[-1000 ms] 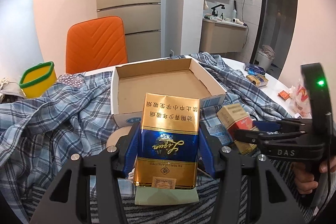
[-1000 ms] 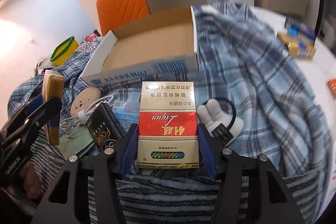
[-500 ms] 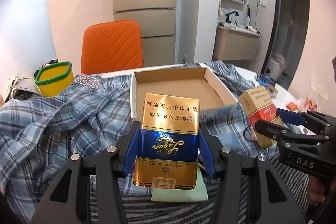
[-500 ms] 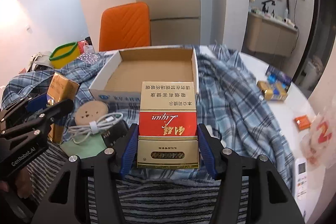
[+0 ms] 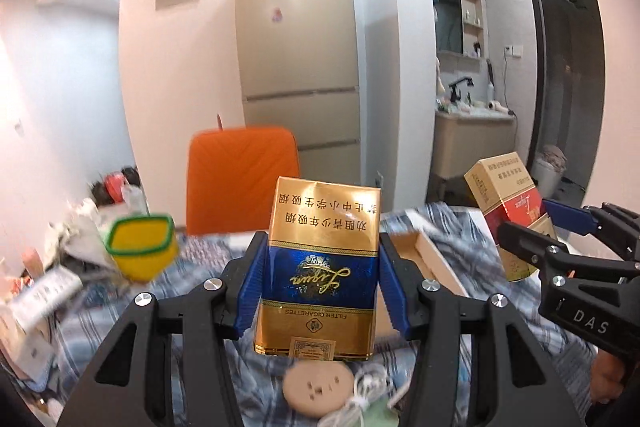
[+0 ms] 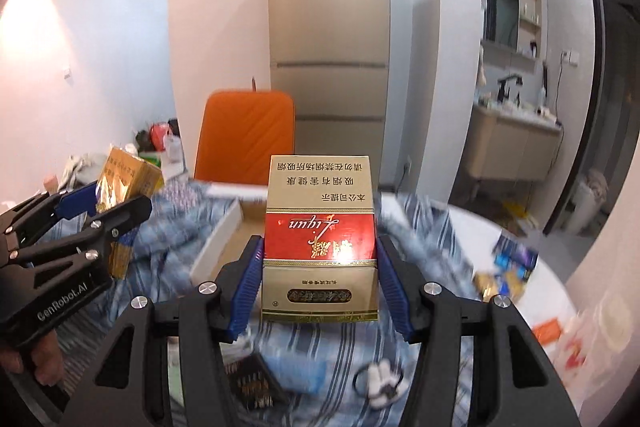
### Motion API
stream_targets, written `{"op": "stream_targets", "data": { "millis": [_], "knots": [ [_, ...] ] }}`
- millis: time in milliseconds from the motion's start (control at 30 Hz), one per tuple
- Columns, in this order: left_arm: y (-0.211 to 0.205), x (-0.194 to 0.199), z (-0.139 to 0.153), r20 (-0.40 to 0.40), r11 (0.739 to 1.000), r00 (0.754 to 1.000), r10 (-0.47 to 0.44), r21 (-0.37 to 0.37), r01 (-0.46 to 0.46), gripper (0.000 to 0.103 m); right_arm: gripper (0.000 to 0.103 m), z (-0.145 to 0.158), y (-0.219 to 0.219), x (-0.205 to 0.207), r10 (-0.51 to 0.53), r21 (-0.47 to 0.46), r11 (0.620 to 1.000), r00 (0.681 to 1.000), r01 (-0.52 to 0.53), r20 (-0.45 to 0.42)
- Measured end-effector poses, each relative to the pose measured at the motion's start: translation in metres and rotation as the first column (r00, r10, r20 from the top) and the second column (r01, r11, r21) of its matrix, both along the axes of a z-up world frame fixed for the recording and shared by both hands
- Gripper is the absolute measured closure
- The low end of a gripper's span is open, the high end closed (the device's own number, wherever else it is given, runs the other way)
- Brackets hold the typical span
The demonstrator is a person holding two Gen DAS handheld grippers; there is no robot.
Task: Organize soft objects
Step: 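Lift both packs and carry them over the open cardboard box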
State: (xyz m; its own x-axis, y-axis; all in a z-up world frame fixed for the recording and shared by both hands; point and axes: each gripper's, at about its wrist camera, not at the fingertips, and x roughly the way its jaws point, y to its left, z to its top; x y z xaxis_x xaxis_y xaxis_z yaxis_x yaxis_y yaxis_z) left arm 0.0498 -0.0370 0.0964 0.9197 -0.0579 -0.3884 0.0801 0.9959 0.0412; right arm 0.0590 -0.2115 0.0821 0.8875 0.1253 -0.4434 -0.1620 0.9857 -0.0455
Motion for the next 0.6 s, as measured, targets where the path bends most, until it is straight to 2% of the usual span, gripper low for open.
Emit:
{"op": "stream_targets", "data": {
  "millis": [133,333,467,600],
  "knots": [
    [0.003,0.015,0.019,0.036,0.999,0.999,0.017,-0.044,-0.015,0.052,0.045,0.023,0.007,0.008,-0.03,-0.043,0.999,0.996,0.034,0.086],
    [0.003,0.033,0.044,0.083,0.996,0.996,0.036,-0.078,-0.03,0.052,0.045,0.048,0.007,0.026,-0.037,0.011,0.999,0.991,0.036,0.128],
    [0.001,0.04,0.048,0.088,0.996,0.995,0.036,-0.081,-0.029,0.052,0.045,0.053,0.004,0.034,-0.041,0.056,0.998,0.99,0.033,0.138],
    [0.0,0.048,0.04,0.073,0.997,0.996,0.043,-0.065,-0.038,0.052,0.045,0.047,0.003,0.041,-0.042,0.046,0.998,0.992,0.037,0.121]
  ]
}}
